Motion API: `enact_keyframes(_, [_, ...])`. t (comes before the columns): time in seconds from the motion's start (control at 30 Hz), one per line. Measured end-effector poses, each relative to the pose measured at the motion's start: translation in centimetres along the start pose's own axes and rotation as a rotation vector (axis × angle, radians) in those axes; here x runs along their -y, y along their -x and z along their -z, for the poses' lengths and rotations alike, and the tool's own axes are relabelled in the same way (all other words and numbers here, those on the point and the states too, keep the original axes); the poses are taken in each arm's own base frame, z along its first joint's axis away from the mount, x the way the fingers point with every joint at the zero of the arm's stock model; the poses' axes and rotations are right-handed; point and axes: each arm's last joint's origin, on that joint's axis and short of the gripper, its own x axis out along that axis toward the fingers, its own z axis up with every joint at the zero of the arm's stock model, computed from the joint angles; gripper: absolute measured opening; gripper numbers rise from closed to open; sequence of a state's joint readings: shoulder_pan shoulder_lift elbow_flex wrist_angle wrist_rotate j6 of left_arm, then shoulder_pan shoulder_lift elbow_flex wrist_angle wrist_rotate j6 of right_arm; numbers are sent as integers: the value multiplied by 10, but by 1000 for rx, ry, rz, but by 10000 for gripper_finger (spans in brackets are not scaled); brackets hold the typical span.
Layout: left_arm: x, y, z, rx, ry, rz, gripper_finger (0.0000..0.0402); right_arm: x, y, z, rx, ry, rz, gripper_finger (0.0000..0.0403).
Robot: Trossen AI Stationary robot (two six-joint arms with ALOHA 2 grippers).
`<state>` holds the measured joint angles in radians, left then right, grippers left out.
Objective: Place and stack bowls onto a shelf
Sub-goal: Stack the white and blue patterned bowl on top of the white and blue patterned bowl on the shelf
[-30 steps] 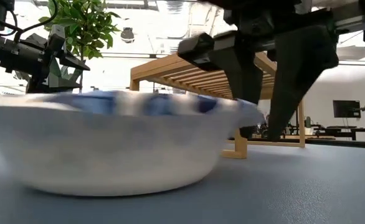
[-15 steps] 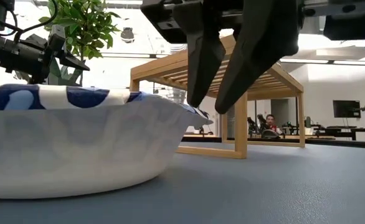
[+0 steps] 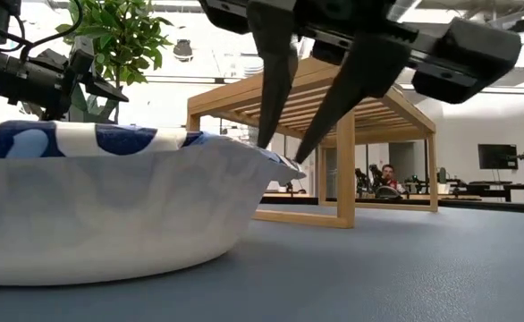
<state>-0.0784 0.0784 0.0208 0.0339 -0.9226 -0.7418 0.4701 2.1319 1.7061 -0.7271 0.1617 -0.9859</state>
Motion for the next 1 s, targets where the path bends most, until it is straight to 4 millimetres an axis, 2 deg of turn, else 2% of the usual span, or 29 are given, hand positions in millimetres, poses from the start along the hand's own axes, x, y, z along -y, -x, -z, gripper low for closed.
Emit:
enact_keyframes(0.3, [0,0,0,1,-24,-1,253,-4,-21,-3,-5,36,-13,126])
enact_keyframes(0.47, [0,0,0,1,-26,-1,253,2,-21,-3,9,-25,33,126])
enact_keyframes(1.0, [0,0,0,1,-27,-1,253,5,-26,-3,36,-20,104,125])
